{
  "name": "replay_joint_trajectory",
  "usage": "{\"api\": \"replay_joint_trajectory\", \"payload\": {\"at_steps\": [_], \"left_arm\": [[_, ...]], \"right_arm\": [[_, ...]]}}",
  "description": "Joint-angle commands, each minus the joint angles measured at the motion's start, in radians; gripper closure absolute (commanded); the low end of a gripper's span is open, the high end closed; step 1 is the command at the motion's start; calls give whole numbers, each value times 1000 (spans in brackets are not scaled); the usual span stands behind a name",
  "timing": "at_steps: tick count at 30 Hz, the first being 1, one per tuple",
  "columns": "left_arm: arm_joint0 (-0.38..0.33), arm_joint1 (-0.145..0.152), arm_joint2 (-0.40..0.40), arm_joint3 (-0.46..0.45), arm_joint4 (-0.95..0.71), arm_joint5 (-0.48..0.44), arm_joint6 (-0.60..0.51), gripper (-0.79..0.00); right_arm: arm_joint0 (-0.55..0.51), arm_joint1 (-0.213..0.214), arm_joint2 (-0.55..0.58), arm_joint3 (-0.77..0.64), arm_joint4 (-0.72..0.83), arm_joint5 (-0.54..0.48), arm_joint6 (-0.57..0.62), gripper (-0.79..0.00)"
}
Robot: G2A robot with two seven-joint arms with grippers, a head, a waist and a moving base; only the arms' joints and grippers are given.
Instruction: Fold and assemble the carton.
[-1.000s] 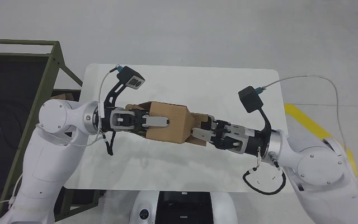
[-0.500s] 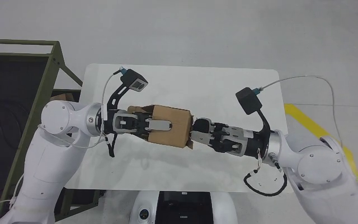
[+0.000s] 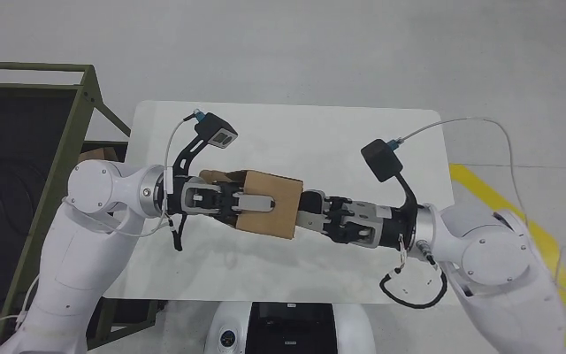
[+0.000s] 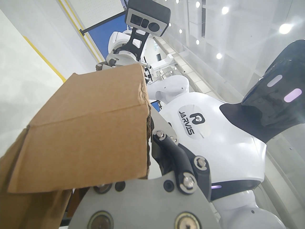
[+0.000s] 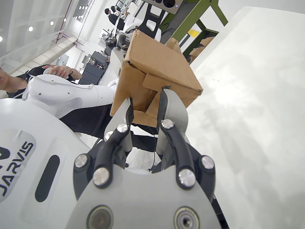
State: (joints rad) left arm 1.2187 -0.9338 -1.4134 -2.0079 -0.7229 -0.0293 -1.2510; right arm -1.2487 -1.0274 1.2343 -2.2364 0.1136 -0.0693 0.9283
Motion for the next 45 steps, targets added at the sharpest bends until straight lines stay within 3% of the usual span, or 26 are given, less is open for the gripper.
{"api": "replay_joint_trajectory", "payload": {"at_steps": [1, 28, 45], "left_arm": [[-2, 0, 2, 0, -1, -1, -2, 0], [-15, -2, 10, 23, -11, -13, 0, 0], [-4, -2, -5, 20, -18, -21, 16, 0]], "right_arm": [[4, -1, -5, 3, 0, -1, -4, -191], [93, -16, -102, 40, -11, -1, -49, -172], [69, -14, -78, 33, -16, -11, -64, -194]]}}
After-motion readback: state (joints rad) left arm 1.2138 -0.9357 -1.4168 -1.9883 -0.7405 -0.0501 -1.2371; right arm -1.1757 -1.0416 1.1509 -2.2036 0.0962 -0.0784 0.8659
